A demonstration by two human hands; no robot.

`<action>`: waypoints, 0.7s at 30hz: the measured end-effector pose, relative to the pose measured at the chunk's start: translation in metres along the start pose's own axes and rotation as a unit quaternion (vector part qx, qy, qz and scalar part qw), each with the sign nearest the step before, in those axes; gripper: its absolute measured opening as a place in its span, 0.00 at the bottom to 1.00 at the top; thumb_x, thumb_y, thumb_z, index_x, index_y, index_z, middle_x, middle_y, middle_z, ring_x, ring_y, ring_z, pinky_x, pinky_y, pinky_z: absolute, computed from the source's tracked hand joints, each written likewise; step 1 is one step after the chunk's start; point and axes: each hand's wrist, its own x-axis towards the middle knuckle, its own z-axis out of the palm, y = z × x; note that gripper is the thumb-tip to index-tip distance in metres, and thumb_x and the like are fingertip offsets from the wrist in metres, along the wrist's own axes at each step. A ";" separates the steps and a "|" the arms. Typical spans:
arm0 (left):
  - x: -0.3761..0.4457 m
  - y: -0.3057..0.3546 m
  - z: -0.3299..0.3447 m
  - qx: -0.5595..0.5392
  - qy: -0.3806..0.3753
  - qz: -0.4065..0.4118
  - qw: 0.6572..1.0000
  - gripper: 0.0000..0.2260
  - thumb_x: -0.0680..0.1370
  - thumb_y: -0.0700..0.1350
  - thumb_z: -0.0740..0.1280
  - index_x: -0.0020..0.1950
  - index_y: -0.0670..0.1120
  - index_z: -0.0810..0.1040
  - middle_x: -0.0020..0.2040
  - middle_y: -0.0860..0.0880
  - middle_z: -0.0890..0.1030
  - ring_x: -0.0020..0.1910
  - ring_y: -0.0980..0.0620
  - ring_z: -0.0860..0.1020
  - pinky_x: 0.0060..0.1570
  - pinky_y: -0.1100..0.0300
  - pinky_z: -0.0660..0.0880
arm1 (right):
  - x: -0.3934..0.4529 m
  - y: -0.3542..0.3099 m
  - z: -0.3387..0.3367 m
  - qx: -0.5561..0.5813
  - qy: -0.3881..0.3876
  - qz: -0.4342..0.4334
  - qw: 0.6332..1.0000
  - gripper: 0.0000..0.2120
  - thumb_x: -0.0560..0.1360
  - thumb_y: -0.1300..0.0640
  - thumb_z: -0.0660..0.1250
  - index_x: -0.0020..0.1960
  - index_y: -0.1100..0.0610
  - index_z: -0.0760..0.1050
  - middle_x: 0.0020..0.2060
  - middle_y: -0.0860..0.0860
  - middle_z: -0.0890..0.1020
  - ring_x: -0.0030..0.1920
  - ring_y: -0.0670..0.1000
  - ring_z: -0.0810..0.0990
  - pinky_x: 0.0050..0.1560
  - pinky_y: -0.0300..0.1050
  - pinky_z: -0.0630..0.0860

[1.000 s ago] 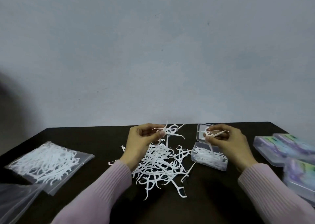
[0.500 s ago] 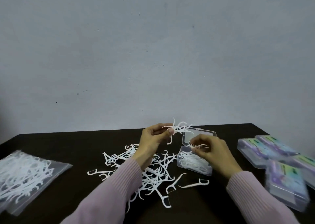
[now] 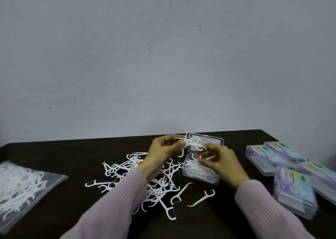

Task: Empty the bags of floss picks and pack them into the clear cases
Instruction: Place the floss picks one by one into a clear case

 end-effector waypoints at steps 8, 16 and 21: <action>-0.002 -0.002 0.007 0.019 -0.034 0.009 0.999 0.07 0.73 0.37 0.70 0.50 0.41 0.81 0.42 0.48 0.84 0.40 0.56 0.81 0.40 0.67 0.76 | -0.001 -0.005 -0.008 0.022 0.044 -0.013 0.999 0.16 0.69 0.69 0.69 0.49 0.51 0.75 0.42 0.43 0.80 0.42 0.39 0.78 0.40 0.24 0.73; -0.005 -0.002 0.018 0.053 -0.056 0.016 0.997 0.09 0.73 0.35 0.69 0.53 0.38 0.80 0.39 0.48 0.83 0.34 0.58 0.80 0.33 0.69 0.74 | -0.001 -0.007 -0.018 0.083 -0.026 0.024 0.996 0.13 0.68 0.62 0.74 0.48 0.48 0.78 0.44 0.45 0.82 0.46 0.43 0.81 0.43 0.31 0.76; -0.005 -0.002 0.014 0.062 -0.056 0.009 0.997 0.08 0.72 0.36 0.71 0.50 0.42 0.82 0.42 0.48 0.84 0.40 0.56 0.82 0.40 0.67 0.76 | 0.001 -0.003 -0.021 0.217 0.001 0.068 0.974 0.10 0.68 0.64 0.72 0.47 0.54 0.81 0.43 0.54 0.84 0.44 0.50 0.83 0.43 0.36 0.80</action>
